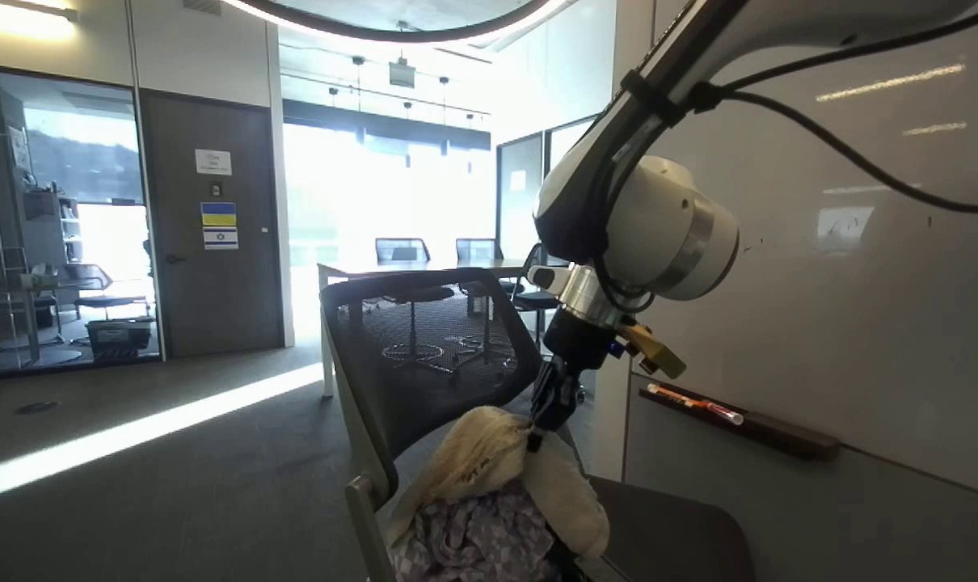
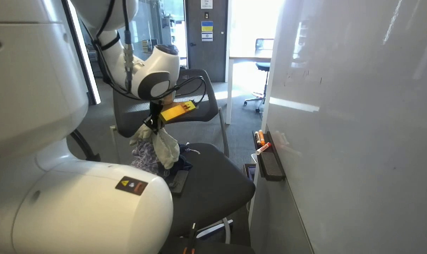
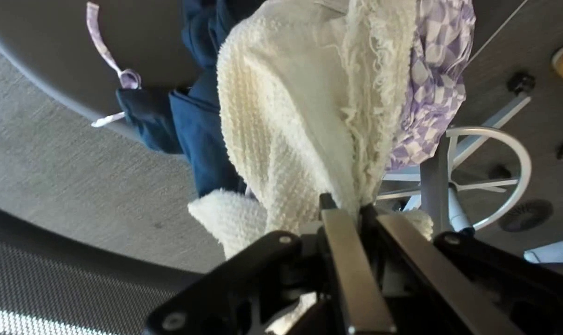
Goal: Take the clothing off of the backrest of the chair
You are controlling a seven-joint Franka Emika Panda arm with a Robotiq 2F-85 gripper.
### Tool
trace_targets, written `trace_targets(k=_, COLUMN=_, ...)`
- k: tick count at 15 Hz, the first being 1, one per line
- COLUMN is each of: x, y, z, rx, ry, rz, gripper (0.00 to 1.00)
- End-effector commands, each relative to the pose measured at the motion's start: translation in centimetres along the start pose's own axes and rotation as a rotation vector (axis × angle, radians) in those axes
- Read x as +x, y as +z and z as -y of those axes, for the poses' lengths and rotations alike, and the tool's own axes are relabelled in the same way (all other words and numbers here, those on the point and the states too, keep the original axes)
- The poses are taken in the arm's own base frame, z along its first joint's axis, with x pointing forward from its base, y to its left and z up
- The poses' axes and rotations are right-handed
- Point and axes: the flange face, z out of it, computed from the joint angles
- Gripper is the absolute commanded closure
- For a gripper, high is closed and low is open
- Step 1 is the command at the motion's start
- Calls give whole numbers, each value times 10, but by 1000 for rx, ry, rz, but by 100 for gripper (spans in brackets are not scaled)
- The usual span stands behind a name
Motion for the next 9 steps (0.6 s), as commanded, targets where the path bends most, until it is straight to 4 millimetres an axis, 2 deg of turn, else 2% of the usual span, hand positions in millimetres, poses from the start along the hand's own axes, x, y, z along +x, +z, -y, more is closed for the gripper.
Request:
trace_targets(k=1, x=9, y=13, z=-15, rx=52, ry=35, rz=-3, gripper=64)
trace_targets(k=3, x=14, y=10, z=-21, rx=59, ry=48, rz=-36, gripper=56)
trace_targets(k=9, x=20, y=-14, z=-40, rx=4, ry=148, rz=-77, gripper=12)
